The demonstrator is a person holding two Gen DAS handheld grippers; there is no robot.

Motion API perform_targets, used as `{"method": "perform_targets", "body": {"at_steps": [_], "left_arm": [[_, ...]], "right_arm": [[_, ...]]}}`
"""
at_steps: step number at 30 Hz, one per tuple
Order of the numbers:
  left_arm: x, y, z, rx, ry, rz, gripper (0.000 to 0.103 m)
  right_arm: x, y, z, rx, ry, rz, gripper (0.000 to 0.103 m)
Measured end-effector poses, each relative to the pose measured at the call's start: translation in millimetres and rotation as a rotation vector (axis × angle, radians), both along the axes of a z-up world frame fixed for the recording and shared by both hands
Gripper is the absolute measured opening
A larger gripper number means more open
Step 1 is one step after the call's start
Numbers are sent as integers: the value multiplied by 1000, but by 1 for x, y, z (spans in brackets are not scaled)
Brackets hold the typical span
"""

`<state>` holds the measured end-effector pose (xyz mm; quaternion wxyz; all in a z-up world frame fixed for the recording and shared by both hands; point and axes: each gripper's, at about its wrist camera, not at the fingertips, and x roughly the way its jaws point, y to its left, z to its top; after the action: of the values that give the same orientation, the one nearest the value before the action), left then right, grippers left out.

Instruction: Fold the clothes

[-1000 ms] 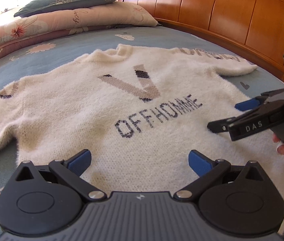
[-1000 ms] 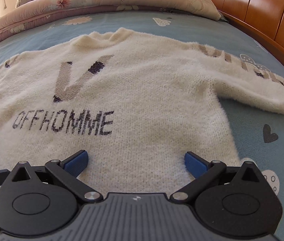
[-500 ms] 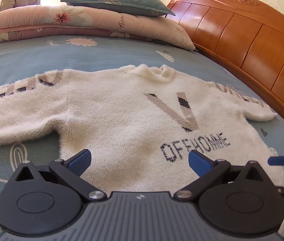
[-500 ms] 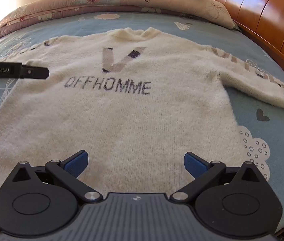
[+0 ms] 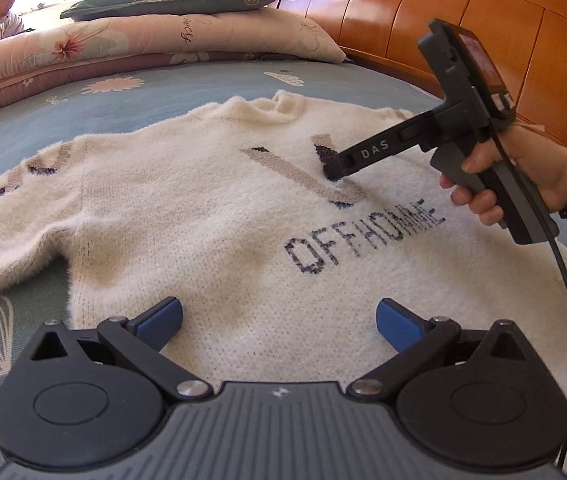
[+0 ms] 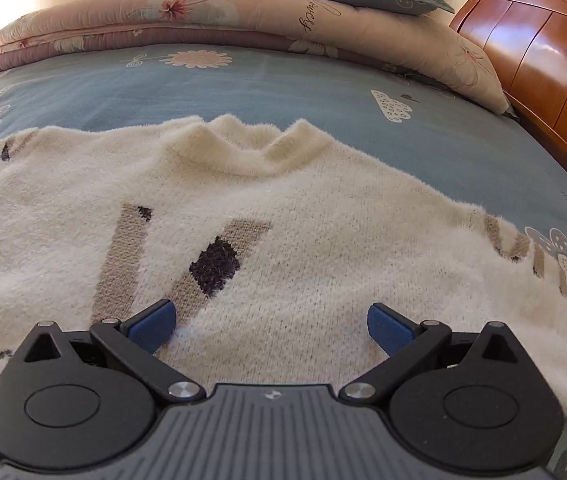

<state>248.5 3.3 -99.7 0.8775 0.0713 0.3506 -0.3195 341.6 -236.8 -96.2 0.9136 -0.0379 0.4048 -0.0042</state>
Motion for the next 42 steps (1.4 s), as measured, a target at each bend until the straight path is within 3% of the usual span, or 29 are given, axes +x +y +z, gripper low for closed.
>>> {"method": "perform_targets", "body": {"at_steps": [8,13,17,20,23,27,30,34,38,42], "left_arm": [[2,6,2,-25,1,-6,102],[2,8,0,-29,2,-9,102],[1,4,-2,0,-15,-19,102],[1,4,-3,4,-19,-21,102],[0,5,-3,0,-17,-20,102],[-1,4,-3,10,-23,-19,102],[-1,4,-3,9,-22,-19,102],[1,6,-4,3,-20,-18,102],[0,6,-4,-1,-19,-17,102],[0,5,-5,1,-21,-16,102]], "right_arm": [[85,-13,1,66,10,-64,103],[99,-11,23,91,-58,-28,103],[131,-22,-6,103,-15,-63,103],[148,-23,-5,90,-20,-86,103],[143,-18,14,115,-14,-102,103],[125,-2,29,194,-34,-22,103],[141,13,9,124,28,-39,103],[157,25,-3,23,20,-47,103],[140,10,19,58,23,-8,103],[98,-31,45,84,-10,23,103]]}}
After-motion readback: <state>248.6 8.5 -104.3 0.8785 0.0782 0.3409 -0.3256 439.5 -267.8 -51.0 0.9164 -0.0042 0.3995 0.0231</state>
